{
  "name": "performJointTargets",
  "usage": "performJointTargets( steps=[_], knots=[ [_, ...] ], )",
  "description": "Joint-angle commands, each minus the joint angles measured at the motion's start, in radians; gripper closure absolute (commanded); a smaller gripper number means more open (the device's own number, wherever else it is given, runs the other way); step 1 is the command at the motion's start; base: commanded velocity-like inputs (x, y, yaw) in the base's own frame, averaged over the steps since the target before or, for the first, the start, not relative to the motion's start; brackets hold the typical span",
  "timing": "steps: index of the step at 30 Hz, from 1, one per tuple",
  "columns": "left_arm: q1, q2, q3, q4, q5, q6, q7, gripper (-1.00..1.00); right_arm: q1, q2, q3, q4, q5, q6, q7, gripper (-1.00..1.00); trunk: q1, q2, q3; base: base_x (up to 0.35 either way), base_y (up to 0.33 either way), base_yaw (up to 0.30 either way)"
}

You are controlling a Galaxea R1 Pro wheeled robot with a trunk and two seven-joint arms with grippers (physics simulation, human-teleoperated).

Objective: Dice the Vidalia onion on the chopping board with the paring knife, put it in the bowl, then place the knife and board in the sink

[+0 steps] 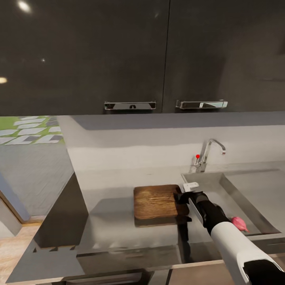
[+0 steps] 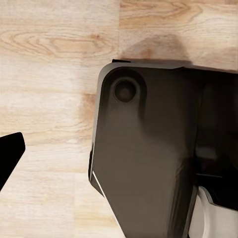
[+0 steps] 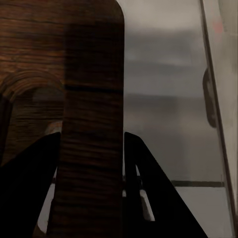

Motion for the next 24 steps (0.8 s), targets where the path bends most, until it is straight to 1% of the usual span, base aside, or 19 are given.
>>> performJointTargets(
  steps=[1, 24],
  knots=[
    [0.000, 0.000, 0.000, -0.002, 0.006, -0.001, 0.000, -1.00, -0.001, -0.002, 0.004, 0.000, 0.000, 0.006, 0.002, 1.00, 0.001, -0.002, -0.002, 0.004, 0.000, 0.000],
    [0.000, 0.000, 0.000, -0.002, 0.006, -0.001, 0.000, -1.00, 0.000, -0.004, 0.004, 0.058, 0.000, 0.004, 0.001, 1.00, 0.001, -0.002, -0.002, 0.000, 0.000, 0.000]
  ],
)
